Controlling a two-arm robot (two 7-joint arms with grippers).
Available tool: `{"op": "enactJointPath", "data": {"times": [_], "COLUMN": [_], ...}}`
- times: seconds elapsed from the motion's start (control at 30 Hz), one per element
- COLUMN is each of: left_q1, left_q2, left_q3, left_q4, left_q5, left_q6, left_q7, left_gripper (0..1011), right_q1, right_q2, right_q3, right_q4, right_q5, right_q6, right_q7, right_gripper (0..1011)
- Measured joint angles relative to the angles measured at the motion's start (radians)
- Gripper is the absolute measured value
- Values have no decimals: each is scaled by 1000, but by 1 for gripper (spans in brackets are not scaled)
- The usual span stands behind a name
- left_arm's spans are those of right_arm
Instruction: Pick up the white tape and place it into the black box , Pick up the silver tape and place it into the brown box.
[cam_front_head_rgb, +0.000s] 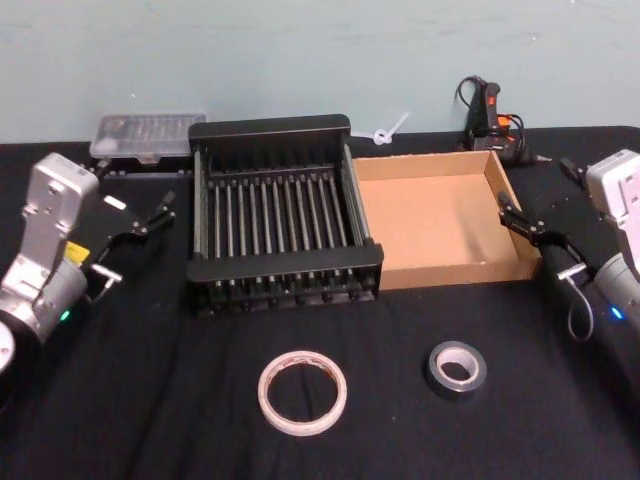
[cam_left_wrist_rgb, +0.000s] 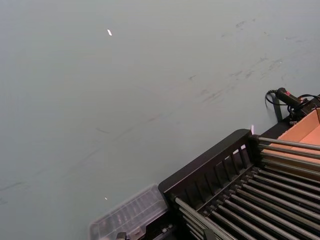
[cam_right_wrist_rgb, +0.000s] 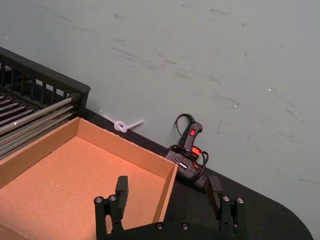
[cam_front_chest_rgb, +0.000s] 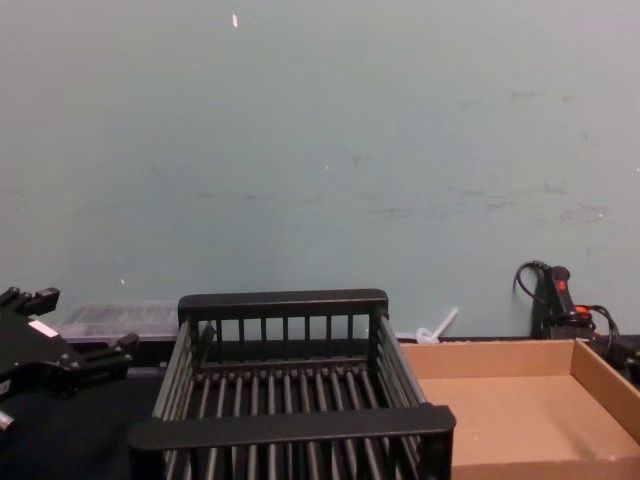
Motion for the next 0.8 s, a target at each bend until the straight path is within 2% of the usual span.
{"op": "enactJointPath", "data": {"times": [0.3, 0.6, 0.8], "left_q1": [0, 0, 0], "left_q2": [0, 0, 0], "left_q3": [0, 0, 0], "left_q4": [0, 0, 0], "left_q5": [0, 0, 0], "left_q6": [0, 0, 0], "left_q7": [0, 0, 0], "left_gripper": [1001, 1001, 1001], "right_q1": [0, -19, -52], "right_q2": [0, -10, -8], "right_q3": [0, 29, 48], "right_q4": [0, -13, -51], "right_q5": [0, 7, 24], "right_q6": [0, -5, -2], "right_q7": [0, 32, 59], "right_gripper": [1002, 1003, 1003]}}
